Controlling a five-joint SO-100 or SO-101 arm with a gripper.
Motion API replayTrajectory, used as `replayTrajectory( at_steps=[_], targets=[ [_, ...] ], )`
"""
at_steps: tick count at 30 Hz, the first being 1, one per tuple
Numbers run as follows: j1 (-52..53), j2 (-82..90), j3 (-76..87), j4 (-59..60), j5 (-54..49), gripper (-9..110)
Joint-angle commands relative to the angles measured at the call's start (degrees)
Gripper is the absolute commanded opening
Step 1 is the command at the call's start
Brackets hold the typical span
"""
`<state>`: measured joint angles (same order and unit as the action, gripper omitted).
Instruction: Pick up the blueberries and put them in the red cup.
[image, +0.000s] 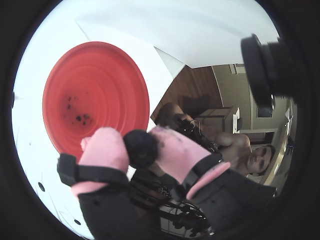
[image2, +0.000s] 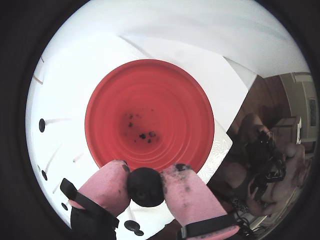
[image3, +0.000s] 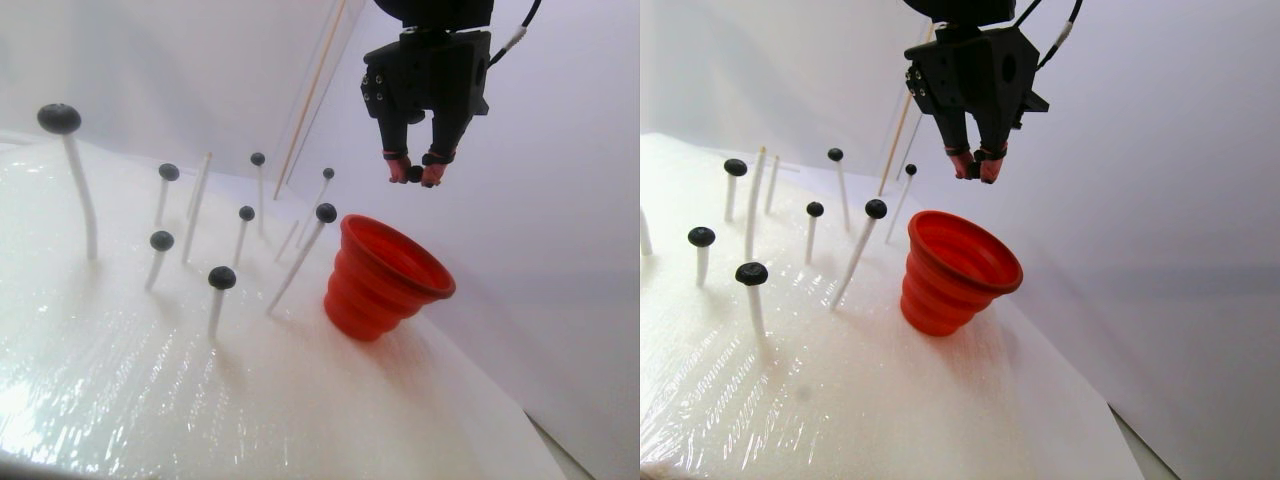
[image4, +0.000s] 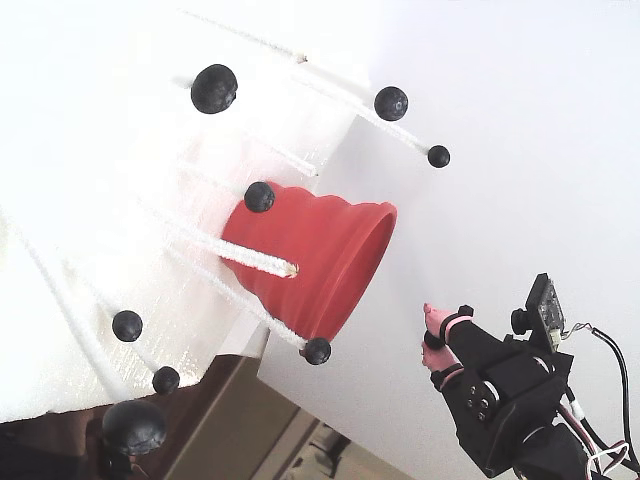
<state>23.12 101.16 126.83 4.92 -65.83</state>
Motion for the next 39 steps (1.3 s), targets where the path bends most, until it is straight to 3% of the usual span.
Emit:
replayTrajectory(
  at_steps=[1, 12, 39],
  targets=[
    [5.45, -0.09, -4.48, -1.23, 0.09, 11],
    [5.27, -1.14, -5.10, -1.76, 0.62, 17],
    [-3.08, 1.05, -7.29, -0.70, 0.09, 15]
  ],
)
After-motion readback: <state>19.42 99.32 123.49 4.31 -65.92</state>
